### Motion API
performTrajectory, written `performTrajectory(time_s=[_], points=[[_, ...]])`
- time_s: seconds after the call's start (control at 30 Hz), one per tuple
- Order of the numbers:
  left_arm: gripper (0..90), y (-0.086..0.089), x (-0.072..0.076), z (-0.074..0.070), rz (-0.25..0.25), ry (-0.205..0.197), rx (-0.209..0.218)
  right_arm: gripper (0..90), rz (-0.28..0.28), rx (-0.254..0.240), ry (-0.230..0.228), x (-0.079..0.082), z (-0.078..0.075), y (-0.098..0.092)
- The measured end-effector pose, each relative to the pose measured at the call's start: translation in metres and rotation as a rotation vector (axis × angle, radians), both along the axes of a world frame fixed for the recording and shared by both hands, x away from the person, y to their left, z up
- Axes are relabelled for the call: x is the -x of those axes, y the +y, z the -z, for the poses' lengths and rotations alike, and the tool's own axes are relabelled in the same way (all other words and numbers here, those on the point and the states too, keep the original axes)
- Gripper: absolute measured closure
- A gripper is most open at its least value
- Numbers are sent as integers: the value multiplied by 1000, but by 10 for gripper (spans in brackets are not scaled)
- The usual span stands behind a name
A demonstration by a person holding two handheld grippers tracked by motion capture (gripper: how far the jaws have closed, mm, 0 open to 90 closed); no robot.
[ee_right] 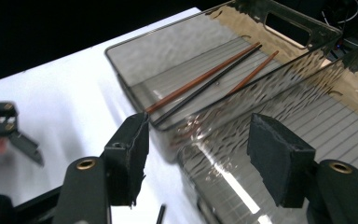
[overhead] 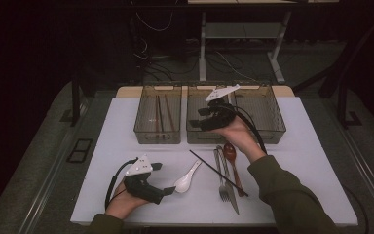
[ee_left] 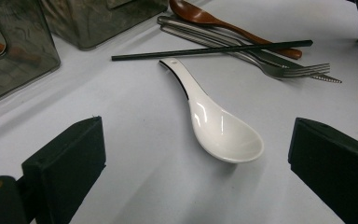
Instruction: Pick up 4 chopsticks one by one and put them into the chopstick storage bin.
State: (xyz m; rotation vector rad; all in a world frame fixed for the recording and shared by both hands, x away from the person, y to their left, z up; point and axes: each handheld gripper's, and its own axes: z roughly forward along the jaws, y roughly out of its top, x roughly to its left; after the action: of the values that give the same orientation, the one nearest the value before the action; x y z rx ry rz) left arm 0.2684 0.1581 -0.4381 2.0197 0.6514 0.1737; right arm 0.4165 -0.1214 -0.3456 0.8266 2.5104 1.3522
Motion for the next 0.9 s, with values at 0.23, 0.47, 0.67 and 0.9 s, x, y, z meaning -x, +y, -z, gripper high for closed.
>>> performTrajectory(time_s=[0.23,0.47,0.67,0.9], points=[[31,0,0,0,0,0,-7,374,-22,-17,18,19,9,-21],[31,0,0,1,0,0,-8,370,-37,-23,26,38,21,-43],[31,0,1,1,-2,-2,-10,371,-30,-31,32,56,31,-62],[31,-1,2,0,1,-2,-15,379,-16,-24,30,76,41,-82]])
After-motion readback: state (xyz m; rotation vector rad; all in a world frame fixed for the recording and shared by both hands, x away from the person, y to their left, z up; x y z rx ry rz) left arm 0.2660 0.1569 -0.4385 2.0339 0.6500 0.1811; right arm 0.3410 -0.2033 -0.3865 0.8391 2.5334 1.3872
